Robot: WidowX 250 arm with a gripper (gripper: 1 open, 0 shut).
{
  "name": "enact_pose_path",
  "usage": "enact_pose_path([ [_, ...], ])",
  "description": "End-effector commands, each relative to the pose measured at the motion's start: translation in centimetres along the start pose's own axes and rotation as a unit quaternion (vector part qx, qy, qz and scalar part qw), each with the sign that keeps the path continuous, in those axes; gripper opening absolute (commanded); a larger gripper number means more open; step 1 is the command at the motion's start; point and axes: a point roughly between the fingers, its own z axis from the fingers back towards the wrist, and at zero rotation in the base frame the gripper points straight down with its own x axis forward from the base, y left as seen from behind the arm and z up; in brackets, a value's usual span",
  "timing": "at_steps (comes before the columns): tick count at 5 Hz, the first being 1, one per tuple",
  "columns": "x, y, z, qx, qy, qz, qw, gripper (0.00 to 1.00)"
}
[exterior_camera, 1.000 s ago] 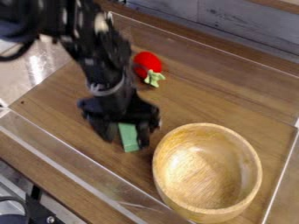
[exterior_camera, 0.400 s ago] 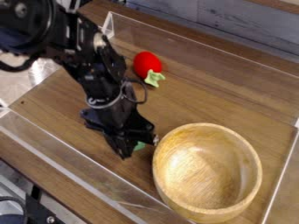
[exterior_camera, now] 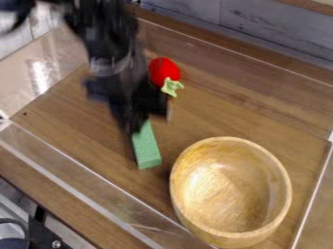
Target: Put the green block in the brown bowl
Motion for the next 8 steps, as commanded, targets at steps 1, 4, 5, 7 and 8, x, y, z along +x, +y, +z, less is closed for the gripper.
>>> enact_pose_path([
  [1, 3.3, -0.3, 3.5, 0.014, -0.035, -0.017, 0.9991, 0.00],
  [4, 1.6, 1.2, 1.3, 0.038, -0.007, -0.013, 0.9992, 1.00],
  [5, 0.7, 0.8, -1.2, 0.049, 0.015, 0.052, 0.9974, 1.00],
  [7, 0.3, 0.3, -5.2, 0.065, 0.035, 0.116, 0.9904, 1.00],
  [8, 0.0, 0.2, -6.4, 0.077, 0.040, 0.159, 0.9835, 1.00],
])
